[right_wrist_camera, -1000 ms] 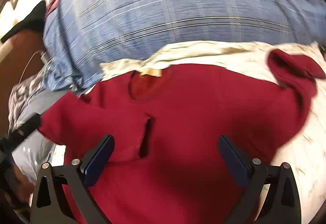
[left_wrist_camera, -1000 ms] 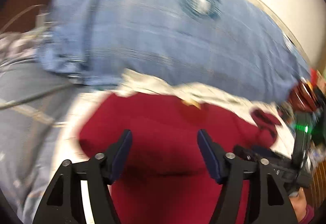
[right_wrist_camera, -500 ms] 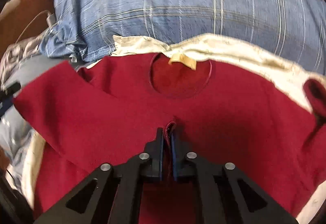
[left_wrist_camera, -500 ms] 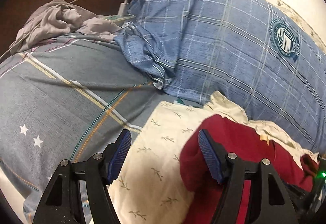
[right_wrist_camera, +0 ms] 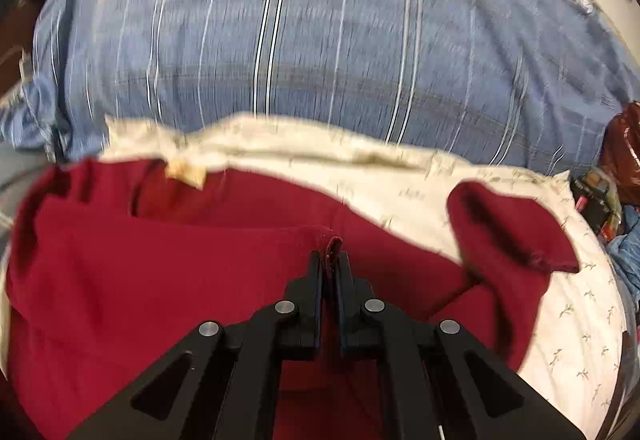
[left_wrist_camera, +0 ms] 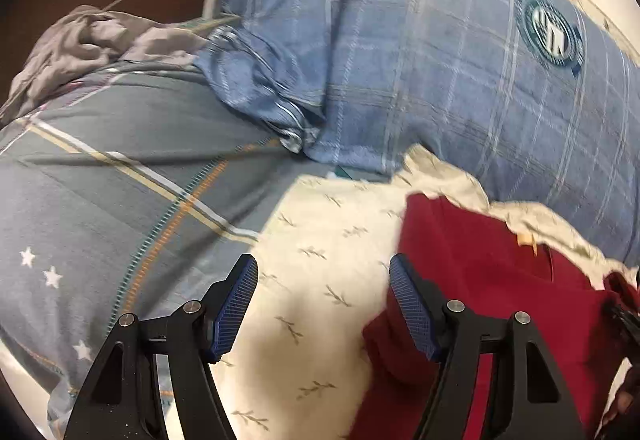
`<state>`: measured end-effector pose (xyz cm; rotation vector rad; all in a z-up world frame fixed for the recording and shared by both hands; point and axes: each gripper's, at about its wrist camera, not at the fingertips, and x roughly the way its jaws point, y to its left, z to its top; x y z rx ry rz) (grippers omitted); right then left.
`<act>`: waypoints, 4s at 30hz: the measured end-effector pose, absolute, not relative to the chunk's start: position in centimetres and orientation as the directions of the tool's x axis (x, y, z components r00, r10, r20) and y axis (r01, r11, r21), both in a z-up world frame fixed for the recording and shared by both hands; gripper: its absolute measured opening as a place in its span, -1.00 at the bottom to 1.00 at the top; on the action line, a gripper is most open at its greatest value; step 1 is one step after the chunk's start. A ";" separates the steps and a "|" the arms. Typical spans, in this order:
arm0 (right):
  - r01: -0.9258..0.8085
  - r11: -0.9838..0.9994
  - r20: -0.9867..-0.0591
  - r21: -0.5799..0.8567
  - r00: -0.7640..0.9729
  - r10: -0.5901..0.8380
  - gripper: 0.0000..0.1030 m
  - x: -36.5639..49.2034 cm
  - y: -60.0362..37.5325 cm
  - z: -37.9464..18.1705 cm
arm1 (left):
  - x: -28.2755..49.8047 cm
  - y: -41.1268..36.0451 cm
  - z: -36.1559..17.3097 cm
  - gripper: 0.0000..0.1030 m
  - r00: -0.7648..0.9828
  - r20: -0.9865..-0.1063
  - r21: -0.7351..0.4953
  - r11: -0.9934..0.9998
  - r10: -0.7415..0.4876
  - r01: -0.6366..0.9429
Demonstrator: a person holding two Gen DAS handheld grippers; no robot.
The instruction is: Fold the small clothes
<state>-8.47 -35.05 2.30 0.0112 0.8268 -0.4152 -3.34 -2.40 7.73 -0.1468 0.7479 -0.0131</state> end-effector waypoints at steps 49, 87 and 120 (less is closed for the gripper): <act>-0.248 0.969 -0.781 -0.010 0.607 0.147 -0.16 -2.6 -16.3 -1.2 | 0.0 -2.5 6.0 0.32 0.697 -0.717 -0.105 0.986 0.014 -0.127; 0.215 0.963 -0.702 0.165 0.711 -0.039 -0.04 -9.1 -37.1 3.4 | 0.9 -6.6 4.0 0.33 0.629 -0.777 0.018 1.000 0.029 -0.024; 0.259 0.966 -0.786 0.012 0.599 -0.151 -0.09 -10.6 -36.1 -0.6 | 0.0 -8.4 3.1 0.36 0.604 -0.788 -0.033 0.988 -0.119 0.152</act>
